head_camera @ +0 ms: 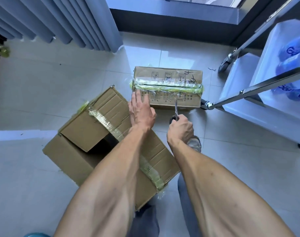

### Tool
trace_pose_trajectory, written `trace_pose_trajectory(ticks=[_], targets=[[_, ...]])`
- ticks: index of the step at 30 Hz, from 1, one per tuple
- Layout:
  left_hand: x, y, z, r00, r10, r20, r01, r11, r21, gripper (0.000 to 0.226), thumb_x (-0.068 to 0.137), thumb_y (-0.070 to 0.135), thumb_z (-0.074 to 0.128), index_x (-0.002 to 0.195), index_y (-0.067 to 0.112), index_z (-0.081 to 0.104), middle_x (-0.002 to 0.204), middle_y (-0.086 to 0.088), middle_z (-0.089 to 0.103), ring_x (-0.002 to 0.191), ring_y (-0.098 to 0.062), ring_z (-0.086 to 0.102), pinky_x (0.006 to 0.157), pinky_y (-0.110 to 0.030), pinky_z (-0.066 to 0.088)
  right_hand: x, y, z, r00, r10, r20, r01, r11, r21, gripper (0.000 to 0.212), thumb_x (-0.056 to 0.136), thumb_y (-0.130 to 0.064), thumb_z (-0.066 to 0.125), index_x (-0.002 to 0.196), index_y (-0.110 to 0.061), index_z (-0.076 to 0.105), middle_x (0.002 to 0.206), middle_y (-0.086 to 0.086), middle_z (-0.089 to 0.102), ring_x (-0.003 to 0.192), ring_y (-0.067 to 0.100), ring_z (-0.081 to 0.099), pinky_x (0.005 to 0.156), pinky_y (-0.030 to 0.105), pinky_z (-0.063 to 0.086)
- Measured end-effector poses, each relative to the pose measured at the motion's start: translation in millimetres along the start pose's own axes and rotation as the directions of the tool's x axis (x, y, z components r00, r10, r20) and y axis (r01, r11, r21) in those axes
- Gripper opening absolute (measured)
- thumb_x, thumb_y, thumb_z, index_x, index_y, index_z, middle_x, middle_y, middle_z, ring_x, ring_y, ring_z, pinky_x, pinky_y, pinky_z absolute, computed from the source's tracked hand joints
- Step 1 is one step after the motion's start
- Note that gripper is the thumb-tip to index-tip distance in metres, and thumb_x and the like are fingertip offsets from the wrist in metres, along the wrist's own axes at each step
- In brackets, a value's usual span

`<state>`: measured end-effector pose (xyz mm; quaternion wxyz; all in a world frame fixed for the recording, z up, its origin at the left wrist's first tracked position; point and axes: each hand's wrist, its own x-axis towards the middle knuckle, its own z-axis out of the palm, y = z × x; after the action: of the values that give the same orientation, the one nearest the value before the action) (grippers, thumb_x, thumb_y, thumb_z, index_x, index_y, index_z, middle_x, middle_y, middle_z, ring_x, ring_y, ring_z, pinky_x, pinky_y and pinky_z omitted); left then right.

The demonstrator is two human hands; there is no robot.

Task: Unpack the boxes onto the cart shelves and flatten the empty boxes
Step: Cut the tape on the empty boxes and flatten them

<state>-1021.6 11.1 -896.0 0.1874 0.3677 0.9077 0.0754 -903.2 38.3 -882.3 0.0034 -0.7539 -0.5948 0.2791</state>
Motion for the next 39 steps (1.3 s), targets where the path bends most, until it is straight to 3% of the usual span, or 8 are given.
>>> trace_pose_trajectory(ticks=[7,11,20,27,30,34,36,39], targets=[[69,46,45,0.948,-0.26,0.185,0.264,0.965,0.005,0.039,0.089,0.018,0.053,0.127,0.011,0.046,0.14,-0.016,0.042,0.127,-0.029,0.043,0.11,-0.045,0.035,115,-12,16,0.997,0.003,0.077,0.003,0.997,-0.076,0.015,0.088,-0.01,0.057,0.097,-0.016,0.067,0.093,0.013,0.07,0.094,0.032,0.062,0.07,0.032,0.044],[91,64,77,0.92,-0.307,0.243,0.319,0.948,-0.01,0.04,0.089,0.018,0.051,0.128,0.01,0.046,0.138,-0.017,0.041,0.127,-0.03,0.042,0.107,-0.045,0.037,162,-15,32,0.996,-0.004,0.094,0.019,0.987,-0.159,0.017,0.085,-0.004,0.054,0.096,-0.013,0.064,0.093,0.013,0.069,0.095,0.032,0.061,0.078,0.037,0.052],[151,73,127,0.895,-0.405,0.188,0.435,0.886,-0.16,0.058,0.085,0.012,0.052,0.142,0.008,0.04,0.142,-0.016,0.043,0.128,-0.029,0.044,0.107,-0.044,0.038,227,-28,83,0.978,-0.091,0.185,0.138,0.955,-0.261,0.017,0.092,-0.015,0.062,0.11,-0.012,0.061,0.107,0.01,0.065,0.103,0.026,0.056,0.082,0.037,0.05],[142,64,116,0.848,-0.504,0.162,0.53,0.806,-0.265,0.076,0.084,0.007,0.051,0.153,0.01,0.017,0.15,-0.017,0.038,0.131,-0.032,0.045,0.106,-0.043,0.041,219,-33,88,0.923,-0.169,0.347,0.251,0.945,-0.208,0.027,0.09,-0.006,0.048,0.115,-0.006,0.057,0.113,0.016,0.053,0.102,0.03,0.053,0.086,0.035,0.044],[128,58,98,0.857,-0.497,0.133,0.511,0.794,-0.328,0.07,0.086,0.002,0.047,0.152,0.013,0.025,0.148,-0.013,0.041,0.124,-0.029,0.051,0.103,-0.041,0.044,202,-37,80,0.902,-0.172,0.397,0.277,0.935,-0.223,0.026,0.092,-0.008,0.046,0.116,-0.004,0.057,0.111,0.017,0.054,0.099,0.031,0.055,0.083,0.036,0.046],[129,50,50,0.8,-0.6,0.018,0.521,0.679,-0.517,0.059,0.086,-0.005,0.041,0.14,0.015,0.049,0.137,-0.008,0.053,0.099,-0.025,0.062,0.087,-0.033,0.054,170,-56,71,0.88,-0.188,0.437,0.313,0.92,-0.235,0.017,0.09,-0.005,0.046,0.097,-0.009,0.061,0.087,0.011,0.061,0.069,0.02,0.051,0.061,0.023,0.039],[132,42,21,0.763,-0.635,-0.124,0.461,0.668,-0.584,0.048,0.086,-0.008,0.041,0.126,0.009,0.062,0.12,-0.011,0.064,0.088,-0.021,0.062,0.077,-0.012,0.044,149,-67,68,0.874,-0.182,0.45,0.302,0.929,-0.212,0.017,0.089,-0.003,0.047,0.093,-0.012,0.061,0.079,0.007,0.061,0.058,0.013,0.048,0.052,0.019,0.031],[127,21,-21,0.703,-0.646,-0.299,0.376,0.693,-0.614,0.032,0.081,-0.007,0.05,0.102,0.006,0.071,0.098,-0.01,0.071,0.084,-0.026,0.063,0.067,-0.016,0.033,113,-84,68,0.865,-0.188,0.465,0.284,0.948,-0.146,0.019,0.088,-0.01,0.05,0.099,-0.014,0.064,0.075,0.005,0.062,0.062,0.015,0.056,0.054,0.016,0.035]])
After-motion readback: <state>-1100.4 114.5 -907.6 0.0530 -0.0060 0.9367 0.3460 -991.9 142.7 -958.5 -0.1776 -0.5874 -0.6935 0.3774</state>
